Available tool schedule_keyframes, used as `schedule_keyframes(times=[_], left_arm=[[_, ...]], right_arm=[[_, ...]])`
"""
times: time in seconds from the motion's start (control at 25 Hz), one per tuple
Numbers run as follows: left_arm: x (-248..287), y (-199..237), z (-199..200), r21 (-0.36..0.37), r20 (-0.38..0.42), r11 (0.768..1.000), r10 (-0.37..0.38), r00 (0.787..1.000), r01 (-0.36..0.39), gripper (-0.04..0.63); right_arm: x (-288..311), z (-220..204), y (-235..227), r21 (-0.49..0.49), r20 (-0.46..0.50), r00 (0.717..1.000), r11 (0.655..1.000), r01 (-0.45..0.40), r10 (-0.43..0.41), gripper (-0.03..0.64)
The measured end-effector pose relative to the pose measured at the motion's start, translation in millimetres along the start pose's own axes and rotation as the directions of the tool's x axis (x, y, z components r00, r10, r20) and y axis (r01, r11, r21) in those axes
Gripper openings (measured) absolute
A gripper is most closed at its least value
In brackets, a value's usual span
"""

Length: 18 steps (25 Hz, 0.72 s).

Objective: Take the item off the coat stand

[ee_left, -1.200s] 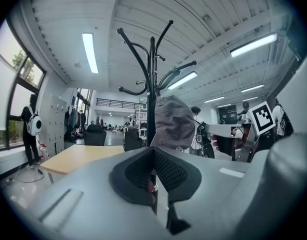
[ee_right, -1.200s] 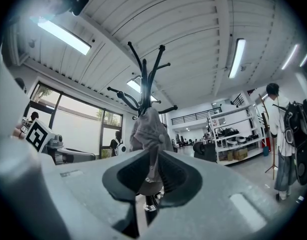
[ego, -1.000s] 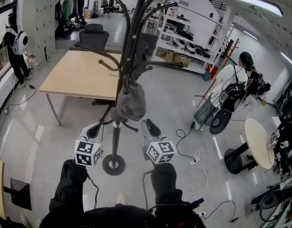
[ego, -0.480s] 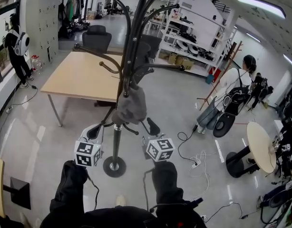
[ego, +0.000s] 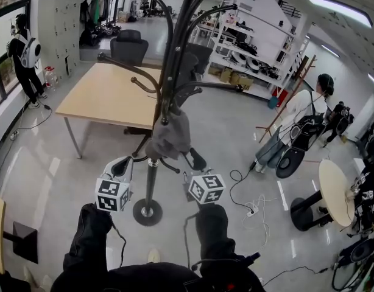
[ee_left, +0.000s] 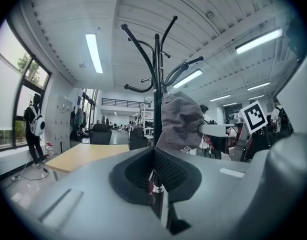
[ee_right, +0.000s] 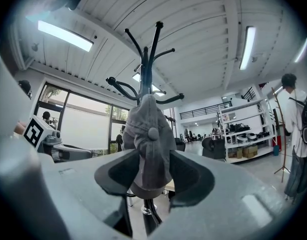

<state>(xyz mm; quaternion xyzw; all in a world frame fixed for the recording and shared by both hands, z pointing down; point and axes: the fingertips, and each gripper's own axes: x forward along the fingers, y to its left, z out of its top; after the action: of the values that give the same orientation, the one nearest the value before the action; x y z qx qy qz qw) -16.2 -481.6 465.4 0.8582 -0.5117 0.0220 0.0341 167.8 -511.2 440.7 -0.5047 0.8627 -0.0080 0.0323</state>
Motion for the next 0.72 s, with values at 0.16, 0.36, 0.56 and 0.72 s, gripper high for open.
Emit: schedule_keyframes(times=[0.16,0.36,0.56,0.72], left_arm=[[-0.6,2.9,1.3,-0.001,0.004,1.000,0.004,1.000,-0.004,0.002],[-2.5,8.3,2.6,-0.003,0.004,1.000,0.008,1.000,-0.008,0.002],[-0.2,4.8,0.0,-0.003,0.003,1.000,0.005,1.000,-0.005,0.002],[-2.5,4.5,0.6,-0.004,0.004,1.000,0.002,1.000,-0.002,0.002]], right_arm=[[2.9,0.6,2.4,-0.005,-0.001,1.000,1.000,-0.008,0.008,0.179],[5.5,1.3,6.5,-0.021,-0.009,1.000,1.000,-0.006,0.006,0.136],[2.4,-1.2,3.0,-0.028,-0.023,1.000,1.000,-0.007,0.006,0.101],[0.7,-0.5,5.1,-0.025,-0.030,1.000,1.000,-0.009,0.008,0.086]])
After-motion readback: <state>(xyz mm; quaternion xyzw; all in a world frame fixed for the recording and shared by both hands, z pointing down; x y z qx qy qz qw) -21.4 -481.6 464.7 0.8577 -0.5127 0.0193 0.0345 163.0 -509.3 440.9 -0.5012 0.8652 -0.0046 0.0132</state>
